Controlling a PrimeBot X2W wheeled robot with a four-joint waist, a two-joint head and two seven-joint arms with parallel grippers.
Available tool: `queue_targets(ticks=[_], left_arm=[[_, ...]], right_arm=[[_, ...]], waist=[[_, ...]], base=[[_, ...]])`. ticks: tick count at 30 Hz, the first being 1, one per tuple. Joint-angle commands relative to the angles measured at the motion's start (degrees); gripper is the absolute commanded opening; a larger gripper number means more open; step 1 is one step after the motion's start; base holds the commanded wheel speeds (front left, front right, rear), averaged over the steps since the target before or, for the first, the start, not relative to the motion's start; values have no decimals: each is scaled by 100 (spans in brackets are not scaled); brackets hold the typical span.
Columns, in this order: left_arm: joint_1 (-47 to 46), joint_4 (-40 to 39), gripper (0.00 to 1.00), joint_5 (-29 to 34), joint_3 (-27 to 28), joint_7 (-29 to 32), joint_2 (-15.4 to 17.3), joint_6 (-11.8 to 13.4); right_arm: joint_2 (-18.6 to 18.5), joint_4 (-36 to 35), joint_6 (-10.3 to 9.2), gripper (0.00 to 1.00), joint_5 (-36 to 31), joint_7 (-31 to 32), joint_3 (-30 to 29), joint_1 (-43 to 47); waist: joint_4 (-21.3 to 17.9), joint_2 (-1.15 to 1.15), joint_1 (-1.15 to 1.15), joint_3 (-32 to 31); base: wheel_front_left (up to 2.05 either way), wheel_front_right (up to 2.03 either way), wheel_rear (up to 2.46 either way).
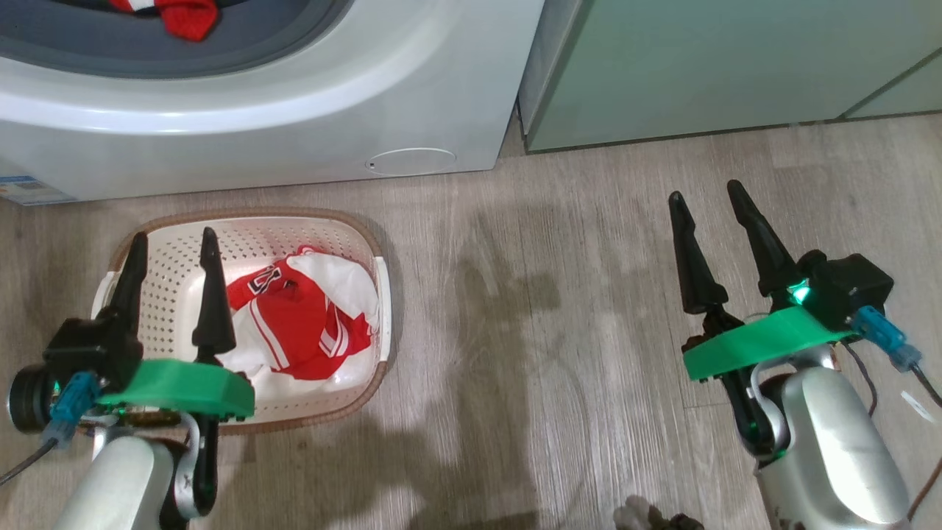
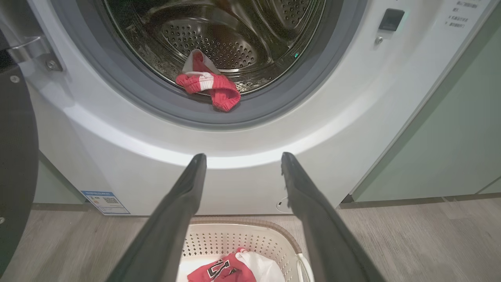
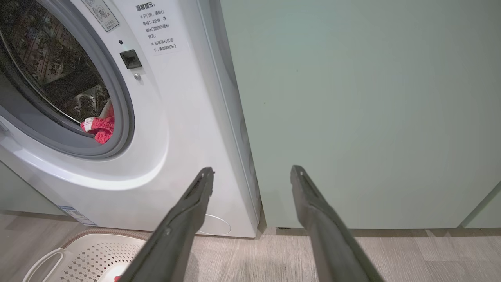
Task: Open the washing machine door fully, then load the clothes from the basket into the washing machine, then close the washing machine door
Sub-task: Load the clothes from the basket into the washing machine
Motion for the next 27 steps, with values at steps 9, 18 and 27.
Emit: queue_targets(ticks=[9,18,27], left_arm=[[-213,-38,100,33,277,-73,61,-97],[-1204,213,100,-76,288,105,137,-379],[-3326,1238,100,-112,245,1201,701,-916]], right_arm=[[6,-218,0,100,-31,15,141,52],[6,-396,0,100,67,-1,238,-90],[6,-432,0,100,314,-85,601,-308]], waist=[[1,0,0,38],[-104,0,0,471],[-594,0,0,1039]], base=[[0,0,0],[0,0,0],[0,0,0]])
